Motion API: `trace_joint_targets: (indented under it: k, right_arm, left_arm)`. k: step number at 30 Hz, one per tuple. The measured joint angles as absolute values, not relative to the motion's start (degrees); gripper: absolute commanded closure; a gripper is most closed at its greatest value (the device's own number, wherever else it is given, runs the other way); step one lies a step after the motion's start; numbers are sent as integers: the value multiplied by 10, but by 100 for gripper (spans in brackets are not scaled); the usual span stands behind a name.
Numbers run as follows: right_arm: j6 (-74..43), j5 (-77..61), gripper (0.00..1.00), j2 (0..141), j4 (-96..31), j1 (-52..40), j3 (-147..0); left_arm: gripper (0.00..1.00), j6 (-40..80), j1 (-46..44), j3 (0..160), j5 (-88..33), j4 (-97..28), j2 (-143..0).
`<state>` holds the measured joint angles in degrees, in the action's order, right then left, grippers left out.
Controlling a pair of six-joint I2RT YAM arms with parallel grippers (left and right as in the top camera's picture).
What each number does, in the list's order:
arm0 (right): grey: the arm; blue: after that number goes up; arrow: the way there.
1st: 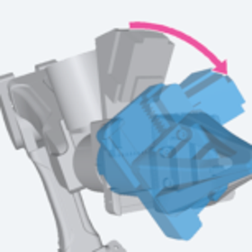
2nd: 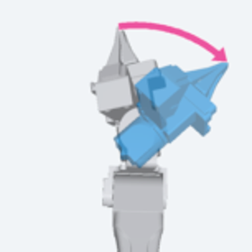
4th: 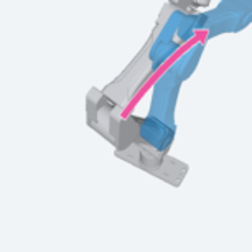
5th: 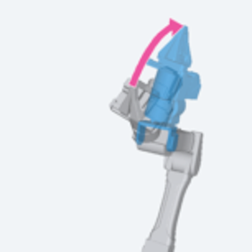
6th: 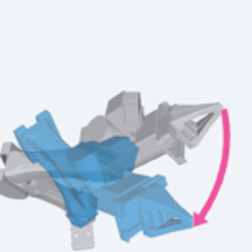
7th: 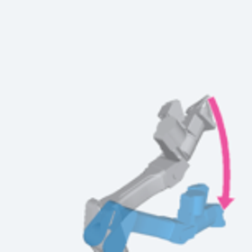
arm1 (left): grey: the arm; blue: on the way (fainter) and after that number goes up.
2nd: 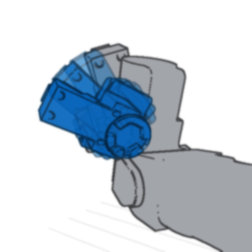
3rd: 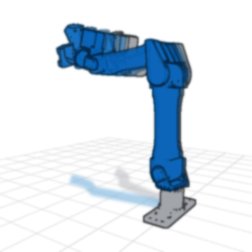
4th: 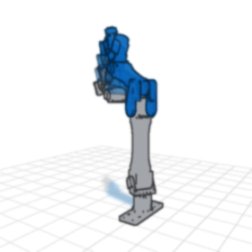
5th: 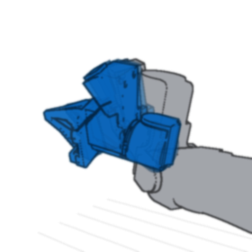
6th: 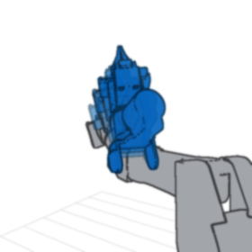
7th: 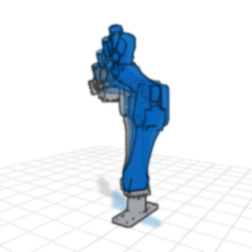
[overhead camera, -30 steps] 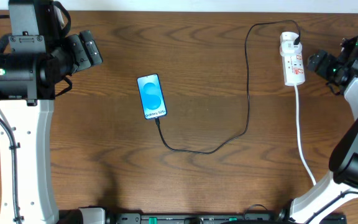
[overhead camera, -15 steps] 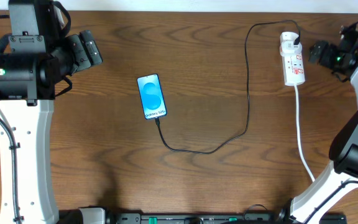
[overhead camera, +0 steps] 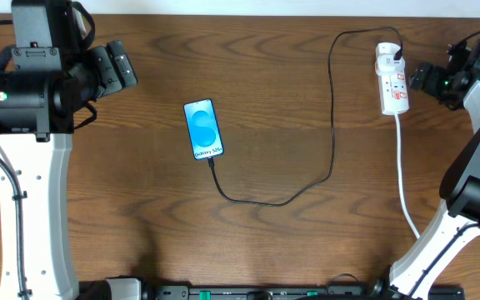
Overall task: Plug charger to phone and switch on socket
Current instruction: 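Move the right gripper over the white power strip's switches, then press the orange switch beside the plugged charger with the right gripper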
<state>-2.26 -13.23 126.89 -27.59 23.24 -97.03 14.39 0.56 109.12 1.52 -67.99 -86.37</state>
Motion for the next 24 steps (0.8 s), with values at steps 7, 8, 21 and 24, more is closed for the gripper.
trace_joint_targets:
  k: [7,8,21,24]
  right_arm:
    - [-22,-128,1,1270,-261,232,-970]
    - [-22,-128,1,1271,-258,232,-970]
    - [-19,-121,67,1313,-227,220,-971]
    - [-18,-121,94,1313,-229,220,-971]
  left_arm:
    - [4,144,5,1091,15,-680,-864]
    - [4,144,6,1091,15,-680,-864]
    - [4,144,5,1091,15,-680,-864]
    - [4,144,6,1091,15,-680,-864]
